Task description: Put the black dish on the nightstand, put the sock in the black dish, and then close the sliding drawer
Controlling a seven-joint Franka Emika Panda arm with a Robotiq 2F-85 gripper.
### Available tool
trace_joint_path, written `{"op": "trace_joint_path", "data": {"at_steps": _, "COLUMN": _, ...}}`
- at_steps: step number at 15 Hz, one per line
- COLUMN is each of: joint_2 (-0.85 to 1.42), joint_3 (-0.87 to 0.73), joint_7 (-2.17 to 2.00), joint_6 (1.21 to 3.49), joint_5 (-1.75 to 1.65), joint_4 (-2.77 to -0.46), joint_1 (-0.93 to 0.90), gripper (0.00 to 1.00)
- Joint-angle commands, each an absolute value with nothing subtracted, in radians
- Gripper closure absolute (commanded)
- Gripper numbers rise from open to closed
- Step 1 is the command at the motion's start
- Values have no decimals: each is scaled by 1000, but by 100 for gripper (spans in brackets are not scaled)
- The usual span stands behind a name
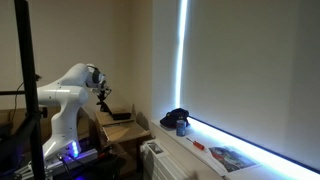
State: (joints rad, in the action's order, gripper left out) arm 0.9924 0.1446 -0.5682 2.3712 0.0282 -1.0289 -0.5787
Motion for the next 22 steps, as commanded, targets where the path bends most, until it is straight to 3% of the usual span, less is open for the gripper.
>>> {"op": "trace_joint_path", "data": {"at_steps": 1, "joint_2": 894, "joint_3": 127, "joint_7": -555, "joint_6": 2402, "joint_5": 23, "joint_4": -1077, "joint_1": -540, "gripper": 98}}
{"op": "trace_joint_path", "data": {"at_steps": 7, "joint_2": 760, "joint_3": 139, "joint_7": -540, "joint_6": 2431, "joint_5": 48, "joint_4": -1159, "joint_1": -462, "gripper": 98}}
{"op": "trace_joint_path", "data": {"at_steps": 13, "joint_2": 608, "joint_3": 120, "joint_7": -572, "joint_6": 2453, "joint_5": 55, "joint_4": -1416, "joint_1": -408, "gripper": 98}}
{"op": "trace_joint_path", "data": {"at_steps": 22, "joint_2": 699, "joint_3": 118, "joint_7": -530, "joint_6": 2740, "joint_5": 97, "joint_4": -1635, "joint_1": -379, "gripper": 98}}
